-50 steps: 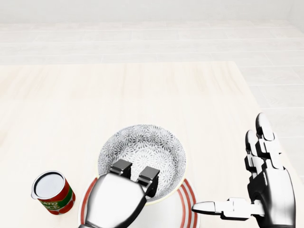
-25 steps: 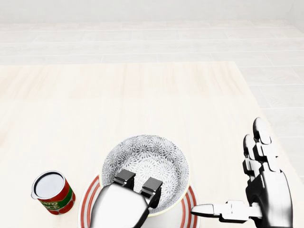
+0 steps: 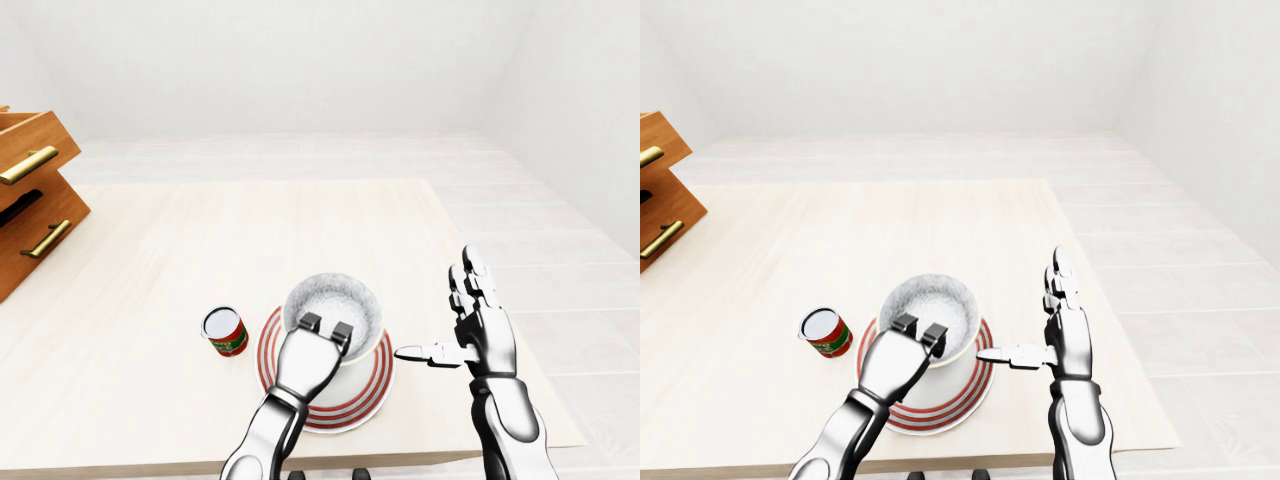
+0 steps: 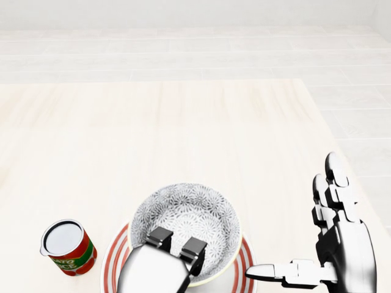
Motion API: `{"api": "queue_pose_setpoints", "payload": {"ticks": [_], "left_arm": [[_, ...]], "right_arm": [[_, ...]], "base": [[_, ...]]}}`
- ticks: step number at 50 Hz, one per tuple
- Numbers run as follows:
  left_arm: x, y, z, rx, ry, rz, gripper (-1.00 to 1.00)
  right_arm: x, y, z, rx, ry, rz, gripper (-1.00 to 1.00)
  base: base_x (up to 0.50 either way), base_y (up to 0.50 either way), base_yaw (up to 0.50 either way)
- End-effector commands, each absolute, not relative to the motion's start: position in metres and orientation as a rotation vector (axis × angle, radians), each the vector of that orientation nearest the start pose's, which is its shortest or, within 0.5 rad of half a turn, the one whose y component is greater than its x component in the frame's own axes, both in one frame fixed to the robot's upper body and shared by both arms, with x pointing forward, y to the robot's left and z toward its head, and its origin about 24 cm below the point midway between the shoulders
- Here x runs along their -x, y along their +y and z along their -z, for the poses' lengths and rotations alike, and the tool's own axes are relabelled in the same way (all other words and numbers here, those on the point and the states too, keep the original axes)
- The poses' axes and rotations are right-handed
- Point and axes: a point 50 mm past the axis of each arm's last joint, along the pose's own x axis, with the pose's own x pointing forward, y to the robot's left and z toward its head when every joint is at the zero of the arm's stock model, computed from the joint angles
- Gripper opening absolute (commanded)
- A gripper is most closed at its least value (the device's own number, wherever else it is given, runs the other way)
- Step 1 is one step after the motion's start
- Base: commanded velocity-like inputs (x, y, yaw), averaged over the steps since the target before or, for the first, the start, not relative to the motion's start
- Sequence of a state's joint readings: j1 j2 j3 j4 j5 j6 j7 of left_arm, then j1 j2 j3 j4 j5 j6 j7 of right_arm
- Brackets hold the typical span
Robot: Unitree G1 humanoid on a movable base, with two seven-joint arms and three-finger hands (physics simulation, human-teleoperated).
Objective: Put the bowl on the plate.
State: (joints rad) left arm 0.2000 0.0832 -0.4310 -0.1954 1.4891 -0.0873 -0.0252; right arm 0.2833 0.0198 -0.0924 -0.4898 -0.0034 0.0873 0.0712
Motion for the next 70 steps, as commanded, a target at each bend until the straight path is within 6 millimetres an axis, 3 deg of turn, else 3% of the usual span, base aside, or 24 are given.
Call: {"api": "queue_pose_setpoints", "payload": {"ticks": [1,11,47,51,56,70], "left_arm": [[-0.196,0.064,-0.034,-1.468,-0.343,0.372,-1.0],[-0.197,0.067,-0.03,-1.471,-0.329,0.371,-1.0],[-0.192,0.067,-0.021,-1.481,-0.298,0.398,-0.99],[-0.193,0.067,-0.021,-1.483,-0.297,0.401,-0.7],[-0.192,0.068,-0.02,-1.482,-0.294,0.405,-0.48],[-0.192,0.067,-0.017,-1.47,-0.284,0.416,-0.34]], "right_arm": [[-0.195,-0.181,-0.09,0.039,-0.144,0.098,1.0],[-0.195,-0.181,-0.096,0.044,-0.169,0.096,1.0],[-0.195,-0.18,-0.087,0.037,-0.127,0.095,1.0],[-0.195,-0.18,-0.086,0.035,-0.127,0.094,1.0],[-0.196,-0.179,-0.085,0.035,-0.12,0.096,1.0],[-0.196,-0.18,-0.084,0.036,-0.116,0.097,1.0]], "base": [[0.0,0.0,0.0],[0.0,0.0,0.0],[0.0,0.0,0.0],[0.0,0.0,0.0],[0.0,0.0,0.0],[0.0,0.0,0.0]]}}
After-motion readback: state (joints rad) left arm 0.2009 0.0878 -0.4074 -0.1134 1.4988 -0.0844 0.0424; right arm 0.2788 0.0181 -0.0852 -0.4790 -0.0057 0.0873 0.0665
